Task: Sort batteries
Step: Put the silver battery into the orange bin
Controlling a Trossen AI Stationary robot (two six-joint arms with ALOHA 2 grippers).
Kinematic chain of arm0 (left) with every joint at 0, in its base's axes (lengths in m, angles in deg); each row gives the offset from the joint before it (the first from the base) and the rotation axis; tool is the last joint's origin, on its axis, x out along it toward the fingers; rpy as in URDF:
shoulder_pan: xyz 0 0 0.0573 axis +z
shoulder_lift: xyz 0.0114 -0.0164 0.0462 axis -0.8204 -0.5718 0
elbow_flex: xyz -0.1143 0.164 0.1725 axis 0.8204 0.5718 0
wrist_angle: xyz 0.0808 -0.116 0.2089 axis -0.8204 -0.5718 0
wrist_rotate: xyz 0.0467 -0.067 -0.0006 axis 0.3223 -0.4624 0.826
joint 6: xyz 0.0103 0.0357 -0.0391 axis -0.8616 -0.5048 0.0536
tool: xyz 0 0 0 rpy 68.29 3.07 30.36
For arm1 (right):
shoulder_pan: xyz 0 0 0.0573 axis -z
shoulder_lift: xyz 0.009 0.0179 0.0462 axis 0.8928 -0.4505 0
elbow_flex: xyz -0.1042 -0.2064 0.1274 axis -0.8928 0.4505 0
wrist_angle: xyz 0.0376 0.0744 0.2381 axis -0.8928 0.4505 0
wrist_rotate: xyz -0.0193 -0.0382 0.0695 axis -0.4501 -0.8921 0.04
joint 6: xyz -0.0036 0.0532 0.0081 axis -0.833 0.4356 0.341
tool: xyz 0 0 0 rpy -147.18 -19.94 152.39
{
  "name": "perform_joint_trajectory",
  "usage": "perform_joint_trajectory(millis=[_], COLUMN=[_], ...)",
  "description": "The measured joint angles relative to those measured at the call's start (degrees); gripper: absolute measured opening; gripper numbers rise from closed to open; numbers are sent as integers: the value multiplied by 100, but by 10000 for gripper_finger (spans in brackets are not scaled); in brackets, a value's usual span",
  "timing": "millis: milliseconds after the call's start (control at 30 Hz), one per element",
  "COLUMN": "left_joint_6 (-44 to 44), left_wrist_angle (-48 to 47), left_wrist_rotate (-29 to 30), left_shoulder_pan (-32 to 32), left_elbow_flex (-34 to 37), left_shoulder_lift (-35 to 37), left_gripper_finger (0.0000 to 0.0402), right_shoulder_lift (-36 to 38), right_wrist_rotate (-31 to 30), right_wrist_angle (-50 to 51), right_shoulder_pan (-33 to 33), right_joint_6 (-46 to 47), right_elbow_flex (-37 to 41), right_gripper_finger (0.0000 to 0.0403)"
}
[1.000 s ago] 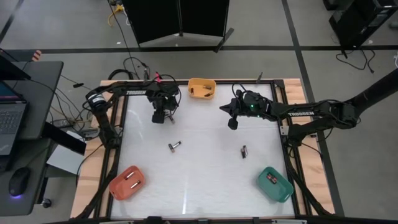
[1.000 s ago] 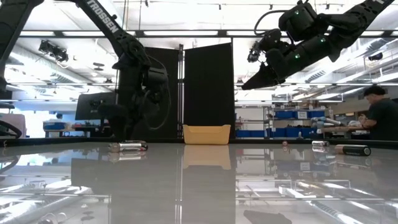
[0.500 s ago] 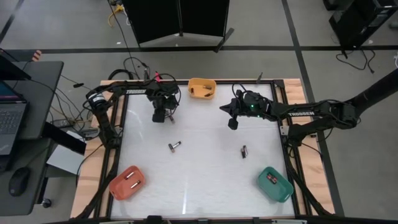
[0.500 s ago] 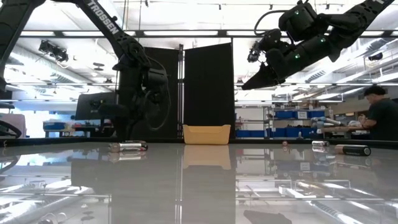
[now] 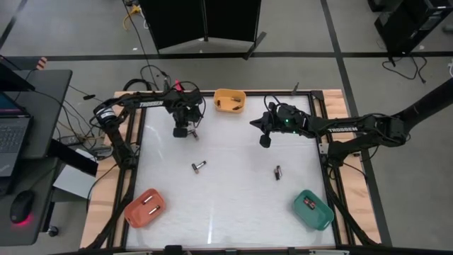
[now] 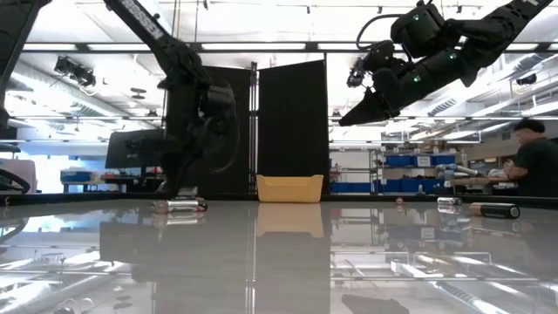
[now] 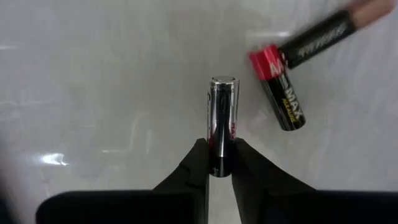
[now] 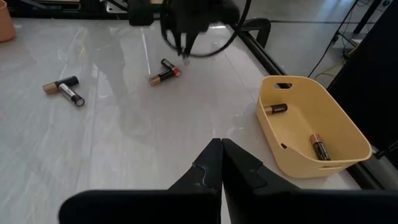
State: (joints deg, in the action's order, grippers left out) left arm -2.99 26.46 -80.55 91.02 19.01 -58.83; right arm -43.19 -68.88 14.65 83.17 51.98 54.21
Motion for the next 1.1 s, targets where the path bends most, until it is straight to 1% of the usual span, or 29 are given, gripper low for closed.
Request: perform_joint_trajectory(millis=[100,267,400,500,667,800,967,1100], left_joint_6=[222,776,1416,1961,3041,4199,5778,7259], left_wrist_angle=[-297,-742,-1114,-1316,-1668,-1944,-2463,-2490], left_wrist_rotate=[-30,-283,-595,-662,-673,-667,-671,-669], left_shoulder_pan=[0,-88,-359,-717,-1570,-2403,-3594,-4653], left_elbow_flex=[-121,-315,-304,-306,-306,-306,-262,6], left_shoulder_lift=[178,597,993,1318,1877,2260,2637,2993], left_gripper_finger=[47,47,47,47,47,47,47,47], right_shoulder_lift=[0,0,0,0,0,0,0,0], right_wrist_rotate=[0,0,0,0,-2,-2,-2,-2], right_wrist_angle=[0,0,0,-2,-2,0,34,30], right_shoulder_pan=[0,0,0,0,-3,-7,-7,-7], right_joint_6=[6,13,39,41,65,63,65,105], right_elbow_flex=[0,0,0,0,0,0,0,0], right_gripper_finger=[13,13,13,13,13,13,13,13])
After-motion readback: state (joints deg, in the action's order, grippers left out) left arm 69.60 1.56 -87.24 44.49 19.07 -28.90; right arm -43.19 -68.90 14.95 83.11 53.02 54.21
